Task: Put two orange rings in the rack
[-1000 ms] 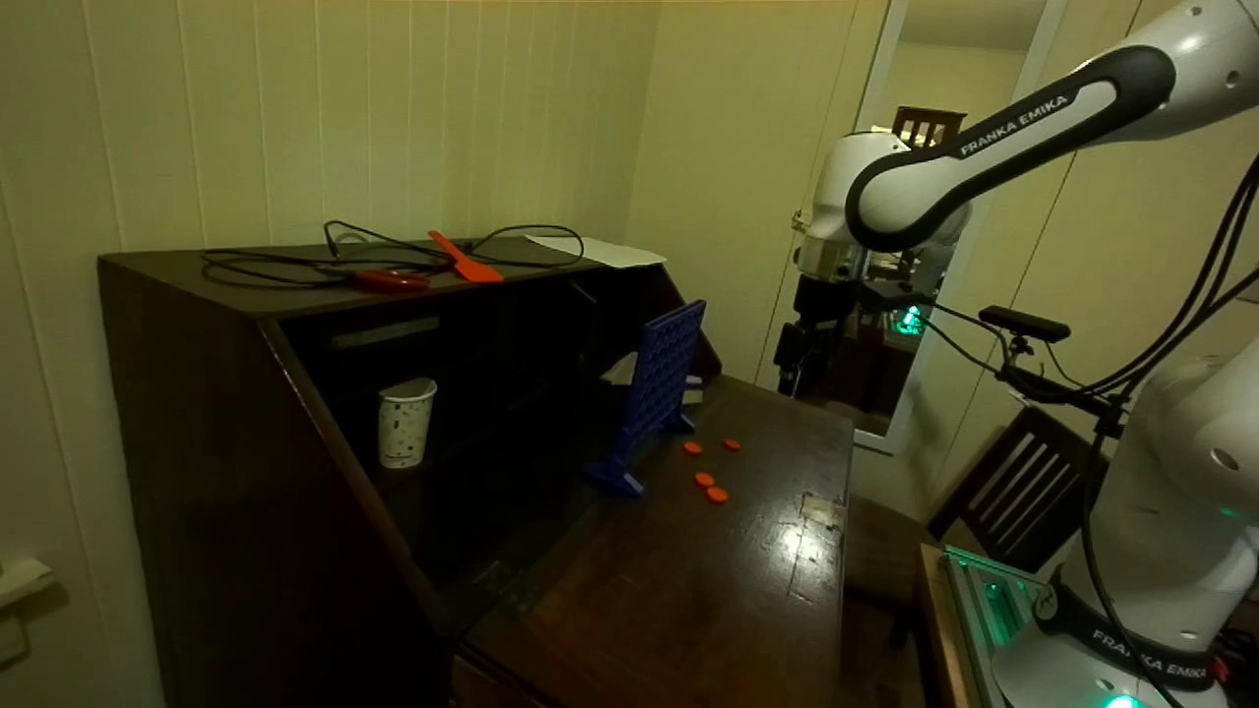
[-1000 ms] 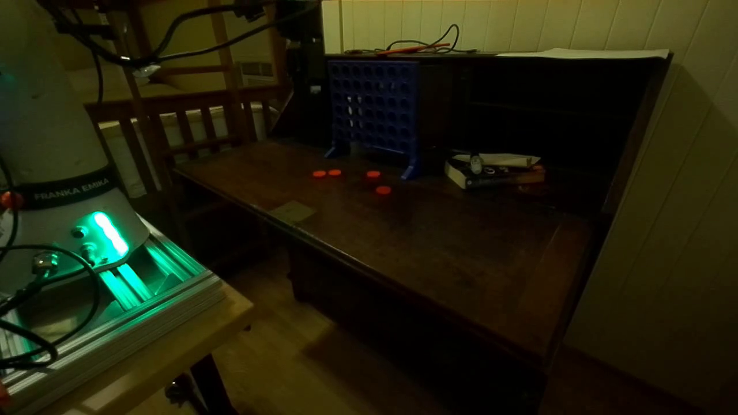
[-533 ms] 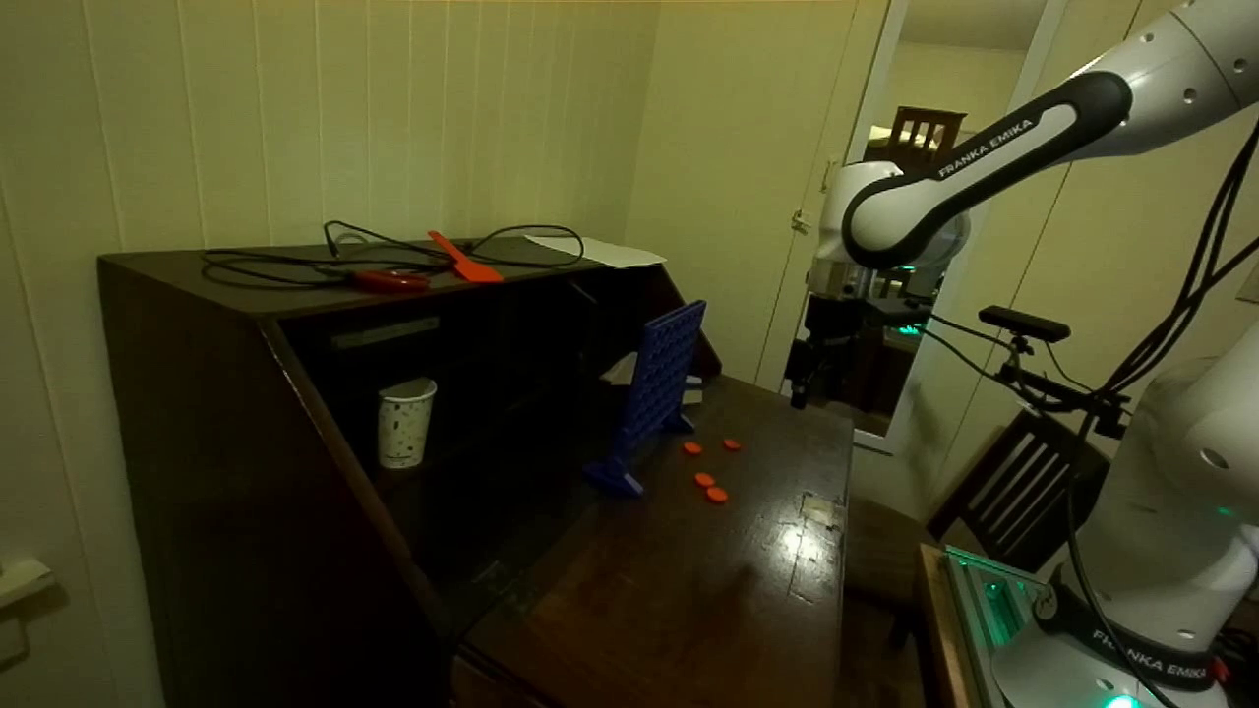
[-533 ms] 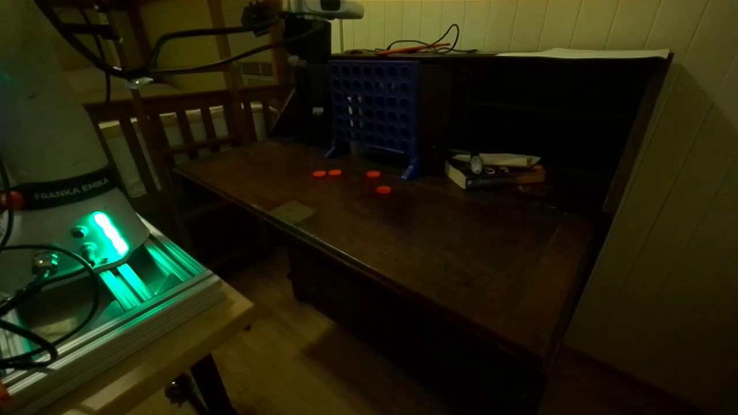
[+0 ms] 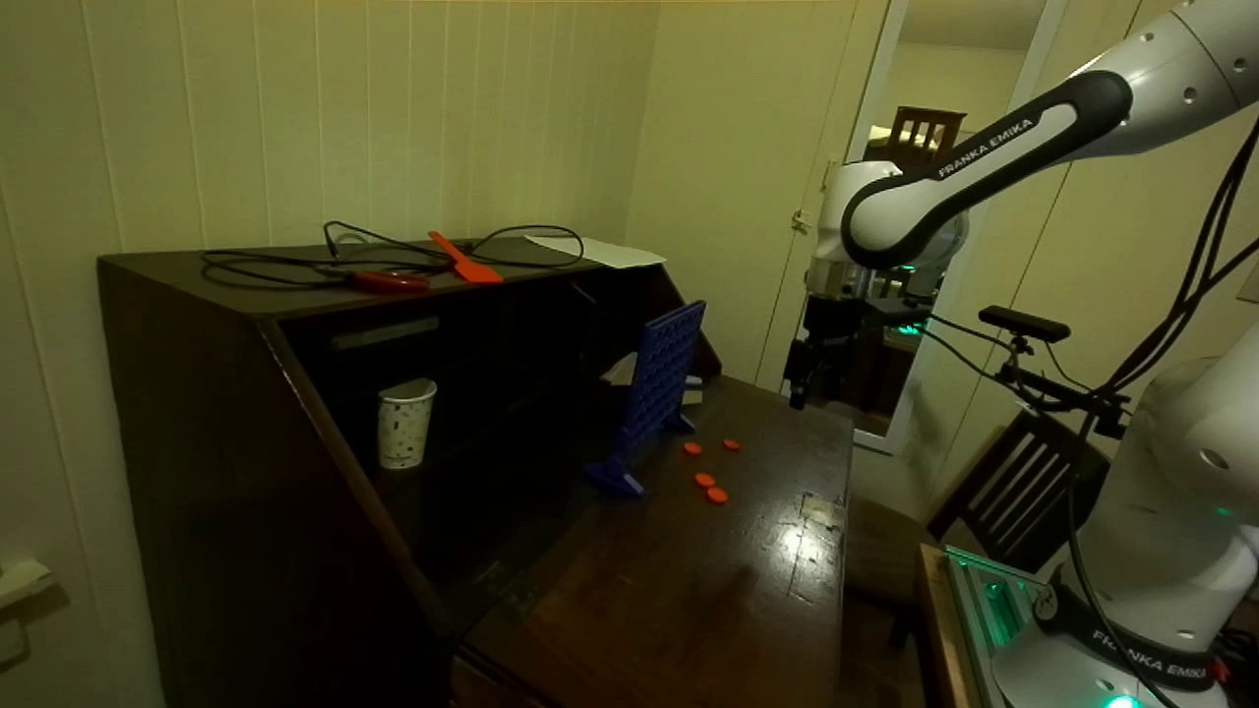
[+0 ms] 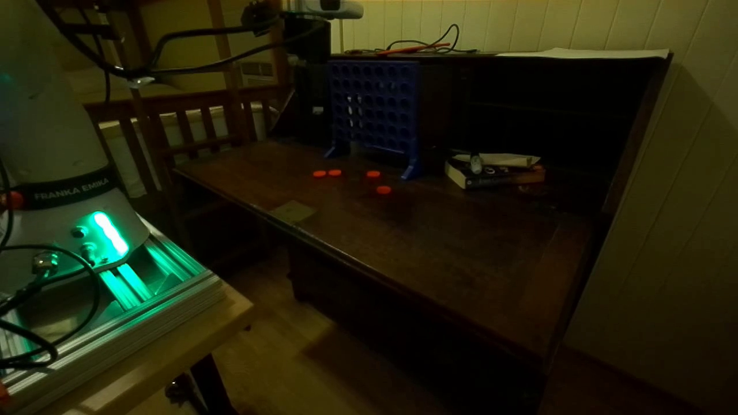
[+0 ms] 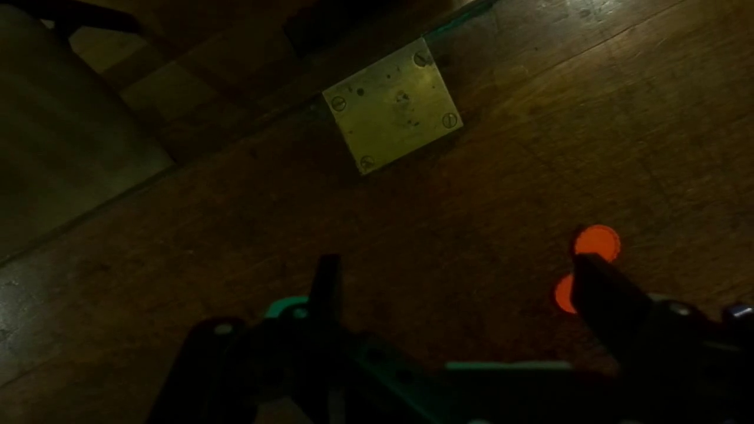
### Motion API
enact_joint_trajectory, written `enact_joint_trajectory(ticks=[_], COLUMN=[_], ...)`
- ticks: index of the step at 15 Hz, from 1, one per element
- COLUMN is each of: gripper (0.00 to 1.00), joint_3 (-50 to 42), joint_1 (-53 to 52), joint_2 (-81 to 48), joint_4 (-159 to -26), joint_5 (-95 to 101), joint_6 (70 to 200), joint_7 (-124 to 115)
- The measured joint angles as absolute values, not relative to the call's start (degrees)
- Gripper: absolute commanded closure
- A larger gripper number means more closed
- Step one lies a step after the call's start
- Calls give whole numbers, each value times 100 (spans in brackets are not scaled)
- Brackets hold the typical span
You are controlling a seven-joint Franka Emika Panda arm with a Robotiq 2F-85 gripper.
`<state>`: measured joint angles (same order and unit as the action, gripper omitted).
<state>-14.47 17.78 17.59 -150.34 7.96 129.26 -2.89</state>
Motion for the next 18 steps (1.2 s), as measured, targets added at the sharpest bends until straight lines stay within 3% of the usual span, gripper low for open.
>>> enact_joint_trajectory(ticks=[7, 12, 18], gripper=[0, 0, 0], joint_3=[-1584, -1907, -1962], joint_1=[1776, 1619, 1548], joint_2=[1391, 658, -206], joint_4=[-14990, -14827, -14297], joint_5=[769, -5, -1383], joint_6=[13927, 15079, 15363], joint_7=[-44, 1479, 3305])
